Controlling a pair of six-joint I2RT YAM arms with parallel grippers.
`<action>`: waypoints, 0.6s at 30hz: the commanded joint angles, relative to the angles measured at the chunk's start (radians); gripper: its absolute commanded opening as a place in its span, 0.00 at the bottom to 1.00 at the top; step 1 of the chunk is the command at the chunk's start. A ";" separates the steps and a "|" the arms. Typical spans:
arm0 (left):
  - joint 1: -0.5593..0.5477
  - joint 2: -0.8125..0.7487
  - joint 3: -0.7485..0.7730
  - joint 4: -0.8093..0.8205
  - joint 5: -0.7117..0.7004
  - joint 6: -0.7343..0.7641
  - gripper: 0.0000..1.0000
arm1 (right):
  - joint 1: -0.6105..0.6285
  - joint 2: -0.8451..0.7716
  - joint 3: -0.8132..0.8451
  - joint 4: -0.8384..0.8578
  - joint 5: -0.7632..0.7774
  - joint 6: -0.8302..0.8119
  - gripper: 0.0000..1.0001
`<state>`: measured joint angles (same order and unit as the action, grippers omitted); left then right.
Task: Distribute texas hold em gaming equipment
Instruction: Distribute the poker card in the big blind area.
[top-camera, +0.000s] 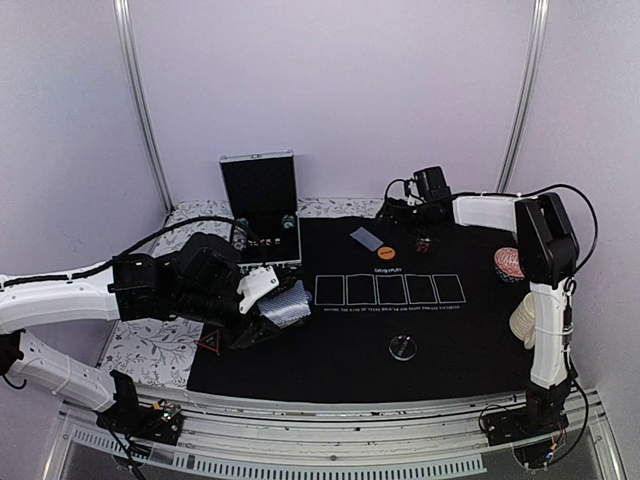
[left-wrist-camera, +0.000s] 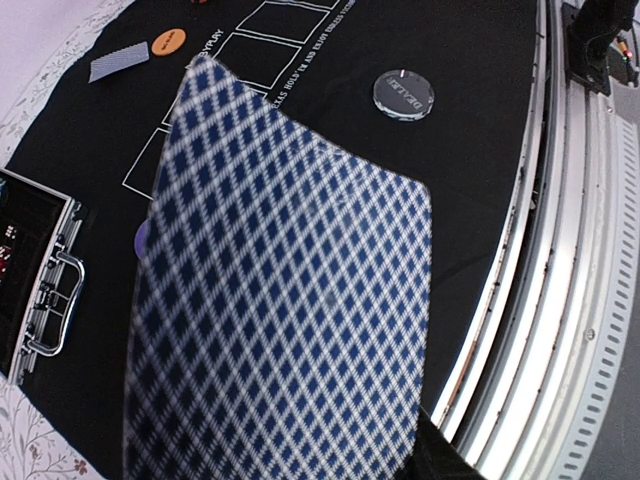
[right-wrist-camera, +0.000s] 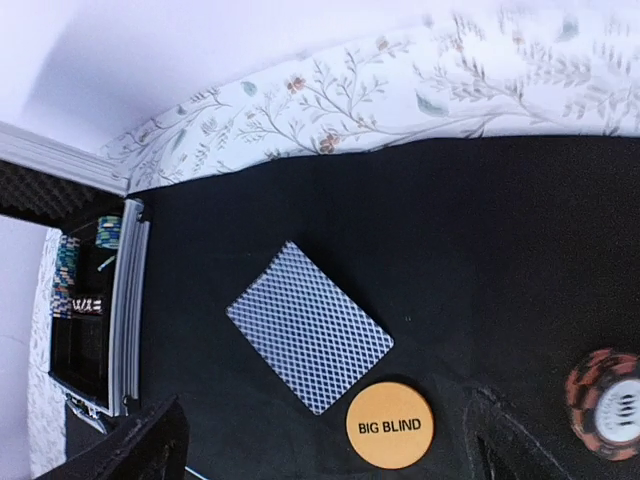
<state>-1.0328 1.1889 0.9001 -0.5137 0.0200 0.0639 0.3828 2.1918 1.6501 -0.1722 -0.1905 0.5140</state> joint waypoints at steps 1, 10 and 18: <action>0.013 -0.014 -0.007 0.020 0.015 0.014 0.45 | 0.086 -0.273 -0.036 -0.056 0.075 -0.266 0.99; 0.014 -0.011 -0.001 0.021 0.017 0.016 0.45 | 0.368 -0.610 -0.383 0.113 -0.463 -0.545 0.99; 0.015 -0.013 0.002 0.021 0.033 0.018 0.45 | 0.464 -0.645 -0.543 0.333 -0.514 -0.403 0.95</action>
<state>-1.0309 1.1889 0.9001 -0.5137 0.0368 0.0750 0.8093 1.5406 1.1172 0.0429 -0.6662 0.0841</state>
